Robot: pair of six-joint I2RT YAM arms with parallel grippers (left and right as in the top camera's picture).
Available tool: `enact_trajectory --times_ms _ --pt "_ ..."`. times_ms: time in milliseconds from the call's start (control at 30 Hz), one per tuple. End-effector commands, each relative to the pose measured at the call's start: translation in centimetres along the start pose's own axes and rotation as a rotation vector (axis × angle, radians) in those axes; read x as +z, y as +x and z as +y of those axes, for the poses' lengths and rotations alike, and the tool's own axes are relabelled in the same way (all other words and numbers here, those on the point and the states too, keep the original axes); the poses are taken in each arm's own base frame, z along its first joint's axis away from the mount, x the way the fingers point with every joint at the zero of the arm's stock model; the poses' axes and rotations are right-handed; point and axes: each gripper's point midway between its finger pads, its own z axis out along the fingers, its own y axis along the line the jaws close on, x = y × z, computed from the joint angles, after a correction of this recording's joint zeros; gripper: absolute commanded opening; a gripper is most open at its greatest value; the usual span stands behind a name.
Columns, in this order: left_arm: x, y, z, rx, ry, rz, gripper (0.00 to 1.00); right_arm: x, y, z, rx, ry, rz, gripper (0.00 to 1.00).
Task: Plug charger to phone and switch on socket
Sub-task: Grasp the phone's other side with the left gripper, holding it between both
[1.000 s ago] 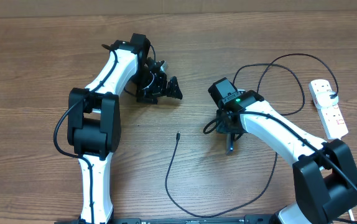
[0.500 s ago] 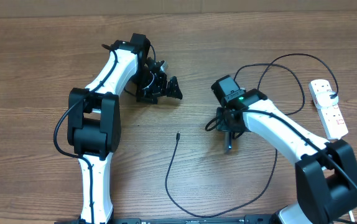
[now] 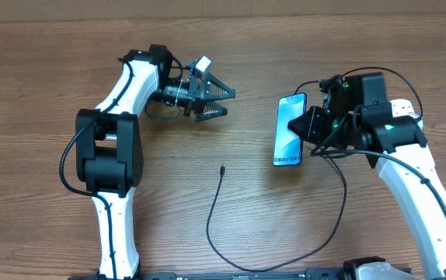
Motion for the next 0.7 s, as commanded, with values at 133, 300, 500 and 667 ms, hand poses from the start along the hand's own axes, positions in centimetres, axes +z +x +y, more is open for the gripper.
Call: enact_trajectory --times_ms 133,300,500,667 --pt "4.2 2.2 -3.4 0.093 0.177 0.066 1.00 0.5 0.0 2.7 -0.040 -0.169 0.052 0.04" --pt "7.2 4.0 -4.0 0.088 0.180 0.144 0.97 1.2 -0.7 3.5 -0.014 -0.233 0.054 0.04" --pt "9.1 5.2 -4.3 0.094 0.184 0.192 0.81 2.4 -1.2 3.0 0.039 -0.232 0.069 0.04" --pt "8.9 5.0 -4.3 0.086 0.183 0.187 0.72 3.0 -0.5 2.9 0.073 -0.241 0.114 0.04"
